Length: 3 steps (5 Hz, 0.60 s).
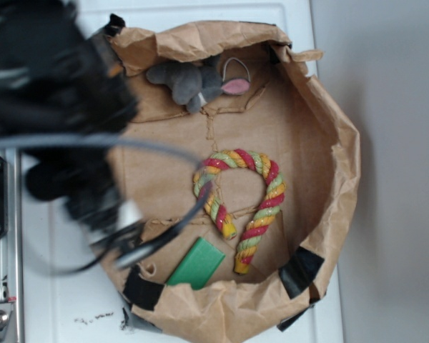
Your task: Grab the gray animal.
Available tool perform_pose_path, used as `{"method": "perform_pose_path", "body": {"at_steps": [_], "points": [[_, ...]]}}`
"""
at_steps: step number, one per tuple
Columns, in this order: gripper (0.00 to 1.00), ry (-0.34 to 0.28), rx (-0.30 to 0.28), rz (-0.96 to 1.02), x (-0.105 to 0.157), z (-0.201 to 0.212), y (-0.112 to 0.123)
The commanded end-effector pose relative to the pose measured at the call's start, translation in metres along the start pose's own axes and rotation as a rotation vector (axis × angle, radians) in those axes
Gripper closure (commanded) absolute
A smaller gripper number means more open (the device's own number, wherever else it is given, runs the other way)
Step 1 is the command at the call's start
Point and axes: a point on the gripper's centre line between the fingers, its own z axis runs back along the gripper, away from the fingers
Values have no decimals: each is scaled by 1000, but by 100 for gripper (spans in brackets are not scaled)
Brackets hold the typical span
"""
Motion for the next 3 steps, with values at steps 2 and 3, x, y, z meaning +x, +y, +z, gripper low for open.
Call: {"method": "perform_pose_path", "body": {"at_steps": [2, 3], "points": [[0, -53, -19, 26, 6, 15, 4], [0, -155, -63, 34, 8, -6, 10]]}}
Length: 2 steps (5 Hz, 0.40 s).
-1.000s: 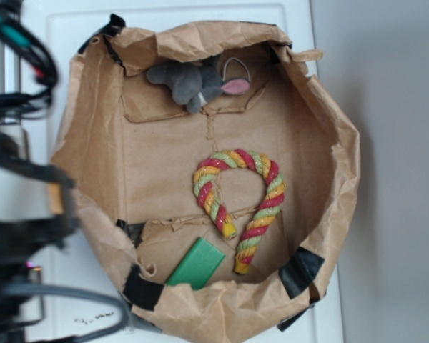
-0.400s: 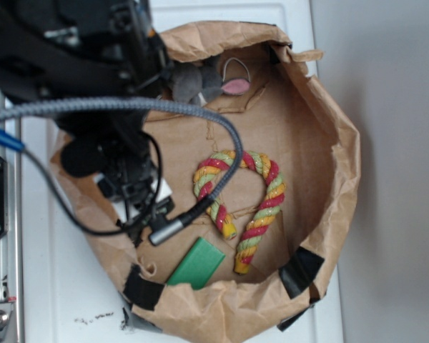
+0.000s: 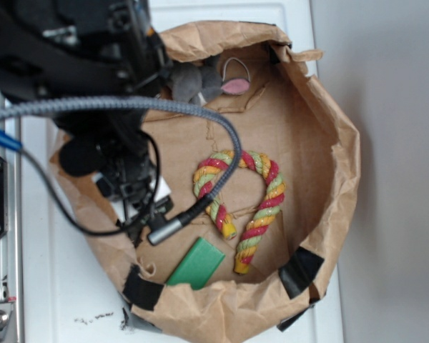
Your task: Grab the gray animal.
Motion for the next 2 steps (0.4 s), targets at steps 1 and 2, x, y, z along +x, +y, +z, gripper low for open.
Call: {"method": "perform_pose_path", "body": {"at_steps": [1, 2], "points": [[0, -269, -72, 224, 35, -38, -24], [0, -319, -36, 367, 55, -62, -50]]}}
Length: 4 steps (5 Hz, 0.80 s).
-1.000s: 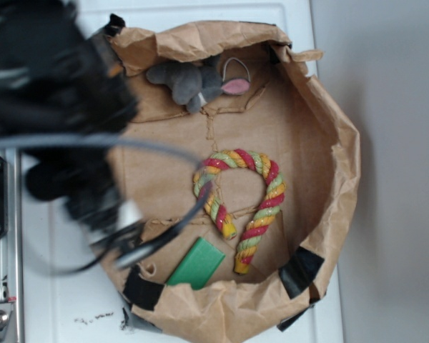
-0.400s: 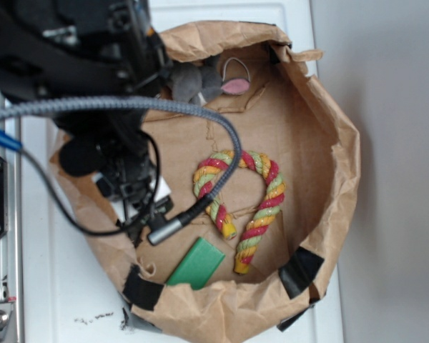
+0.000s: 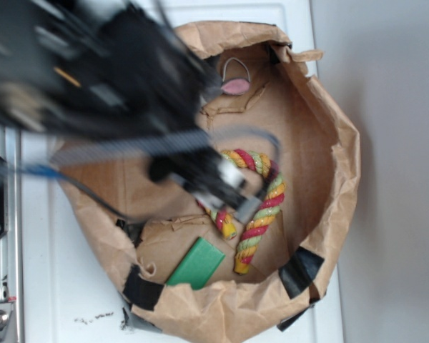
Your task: Grab the gray animal.
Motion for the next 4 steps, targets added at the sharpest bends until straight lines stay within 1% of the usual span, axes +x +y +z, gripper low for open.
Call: {"method": "perform_pose_path", "body": {"at_steps": [1, 2, 3, 4], "points": [[0, -154, 121, 206, 17, -45, -37], [0, -170, 162, 276, 21, -43, -25], [0, -133, 156, 262, 26, -23, -7], [0, -87, 170, 248, 36, -4, 11]]}}
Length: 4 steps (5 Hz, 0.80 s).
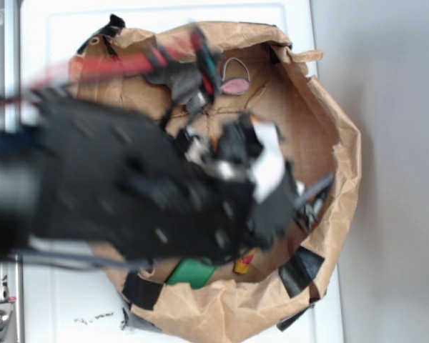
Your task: Grab the gray animal.
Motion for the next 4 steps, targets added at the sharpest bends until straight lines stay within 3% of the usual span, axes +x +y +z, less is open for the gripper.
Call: {"method": "perform_pose_path", "body": {"at_steps": [1, 3, 4], "points": [[0, 22, 5, 36, 44, 8, 33], [0, -68, 29, 108, 39, -29, 39], [0, -79, 53, 119, 44, -32, 40]]}}
